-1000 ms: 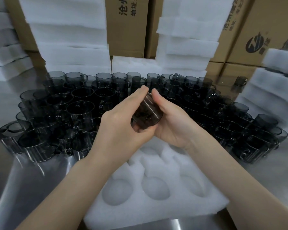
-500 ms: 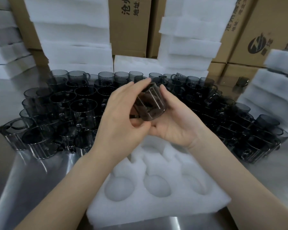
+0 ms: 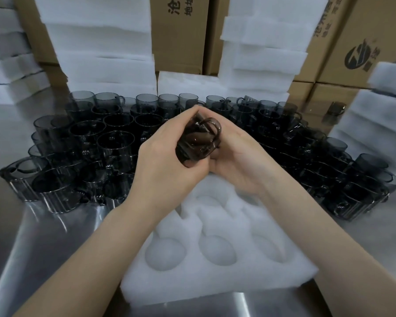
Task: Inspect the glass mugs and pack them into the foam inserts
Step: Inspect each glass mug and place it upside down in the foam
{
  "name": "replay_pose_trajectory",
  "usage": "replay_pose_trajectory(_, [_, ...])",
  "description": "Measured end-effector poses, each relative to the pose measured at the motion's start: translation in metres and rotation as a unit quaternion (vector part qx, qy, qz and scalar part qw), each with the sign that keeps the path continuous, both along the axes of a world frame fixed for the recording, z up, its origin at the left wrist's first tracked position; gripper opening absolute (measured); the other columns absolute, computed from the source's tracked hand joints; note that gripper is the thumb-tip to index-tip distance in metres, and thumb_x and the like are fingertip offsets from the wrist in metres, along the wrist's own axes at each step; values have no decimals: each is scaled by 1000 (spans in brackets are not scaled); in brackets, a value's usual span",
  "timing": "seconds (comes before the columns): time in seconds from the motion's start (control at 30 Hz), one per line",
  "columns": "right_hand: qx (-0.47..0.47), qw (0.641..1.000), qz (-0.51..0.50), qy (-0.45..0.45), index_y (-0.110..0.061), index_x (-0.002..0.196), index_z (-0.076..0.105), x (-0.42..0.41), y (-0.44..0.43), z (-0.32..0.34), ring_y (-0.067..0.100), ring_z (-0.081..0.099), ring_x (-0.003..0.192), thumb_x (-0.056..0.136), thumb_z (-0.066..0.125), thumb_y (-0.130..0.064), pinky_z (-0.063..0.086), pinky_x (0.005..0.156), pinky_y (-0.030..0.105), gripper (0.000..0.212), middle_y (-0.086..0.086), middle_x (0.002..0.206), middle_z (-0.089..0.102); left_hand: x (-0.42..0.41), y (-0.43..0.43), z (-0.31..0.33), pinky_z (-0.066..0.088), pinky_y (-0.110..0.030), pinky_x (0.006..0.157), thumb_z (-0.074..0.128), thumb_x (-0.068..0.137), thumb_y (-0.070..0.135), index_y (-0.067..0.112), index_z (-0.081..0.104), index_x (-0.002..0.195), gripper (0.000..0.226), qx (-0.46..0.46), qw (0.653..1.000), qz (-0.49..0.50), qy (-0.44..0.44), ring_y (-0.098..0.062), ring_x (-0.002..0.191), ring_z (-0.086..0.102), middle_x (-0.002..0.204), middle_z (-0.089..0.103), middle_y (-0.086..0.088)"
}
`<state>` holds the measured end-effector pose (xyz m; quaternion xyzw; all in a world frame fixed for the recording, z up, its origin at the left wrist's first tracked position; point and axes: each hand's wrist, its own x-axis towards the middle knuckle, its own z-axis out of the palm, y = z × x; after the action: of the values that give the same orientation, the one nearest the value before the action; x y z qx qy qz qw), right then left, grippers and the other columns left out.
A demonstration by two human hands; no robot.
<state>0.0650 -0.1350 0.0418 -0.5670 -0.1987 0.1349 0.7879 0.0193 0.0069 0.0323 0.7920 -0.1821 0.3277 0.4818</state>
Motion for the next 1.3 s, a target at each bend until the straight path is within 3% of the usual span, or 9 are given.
replay_pose_trajectory(0.1, [-14, 1000, 8, 19, -4, 122, 62, -2, 1, 0, 28, 63, 101, 96, 56, -29, 57, 77, 36, 37, 21, 116, 64, 0, 1, 0, 41, -30, 108, 71, 70, -4, 18, 53, 137, 72, 19, 1000, -14, 15, -11, 127, 53, 133, 59, 2])
replay_pose_trajectory(0.3, [-39, 997, -54, -30, -11, 100, 72, 0, 1, -6, 21, 71, 82, 86, 58, -37, 59, 68, 34, 33, 10, 91, 74, 4, 2, -2, 35, -5, 99, 79, 73, 14, 22, 51, 139, 71, 25, 999, -11, 45, 0, 118, 52, 130, 61, 9])
replay_pose_trajectory(0.53, [3, 998, -33, 55, -9, 100, 71, 3, -3, 0, 25, 70, 82, 97, 54, -29, 60, 64, 38, 27, 13, 93, 72, 2, 4, -4, 30, -19, 114, 76, 69, -9, 14, 50, 138, 77, 57, 994, -91, -13, -6, 140, 36, 143, 49, 5])
replay_pose_trajectory(0.6, [12, 997, 4, 80, -9, 98, 72, 3, -6, 0, 24, 71, 85, 101, 49, -24, 61, 68, 39, 28, 12, 95, 72, 2, 5, -4, 27, -20, 115, 77, 70, -6, 15, 48, 139, 77, 58, 989, -132, -16, -7, 144, 30, 147, 47, 3])
replay_pose_trajectory(0.7, [18, 989, 91, 118, -9, 132, 56, 4, -6, 0, 31, 55, 122, 104, 37, -40, 44, 105, 47, 45, 15, 130, 59, 2, 6, -4, 25, -22, 117, 76, 72, 0, 26, 44, 139, 79, 20, 984, -177, -4, -6, 147, 23, 152, 41, 6])
replay_pose_trajectory(0.8, [36, 974, 170, 143, -14, 138, 50, 2, -6, 0, 33, 49, 124, 101, 29, -55, 39, 103, 45, 59, 14, 135, 54, 4, 6, -4, 31, -10, 107, 78, 71, -7, 28, 45, 139, 84, -31, 984, -174, 30, -2, 146, 24, 151, 41, 10])
replay_pose_trajectory(1.0, [32, 994, 67, 81, -4, 122, 61, 1, -5, 0, 32, 65, 102, 87, 48, -47, 55, 87, 45, 56, 21, 117, 64, 4, 6, -3, 36, -17, 108, 80, 67, 16, 30, 40, 141, 86, -30, 995, -92, 39, 4, 132, 41, 140, 46, 16])
replay_pose_trajectory(1.2, [-10, 997, -29, 72, -1, 119, 62, 3, -4, 1, 35, 66, 96, 94, 49, -42, 58, 74, 43, 49, 22, 111, 67, 2, 6, -2, 39, -27, 111, 80, 69, -4, 26, 52, 132, 76, -3, 994, -104, 37, -1, 133, 45, 142, 52, 5])
replay_pose_trajectory(1.3, [-39, 998, -30, 43, -7, 122, 61, 1, -5, 4, 35, 66, 100, 96, 45, -45, 54, 85, 51, 49, 20, 113, 67, 1, 10, 2, 38, -28, 112, 82, 68, -1, 30, 51, 133, 78, -10, 990, -133, 52, 0, 135, 43, 145, 49, 8])
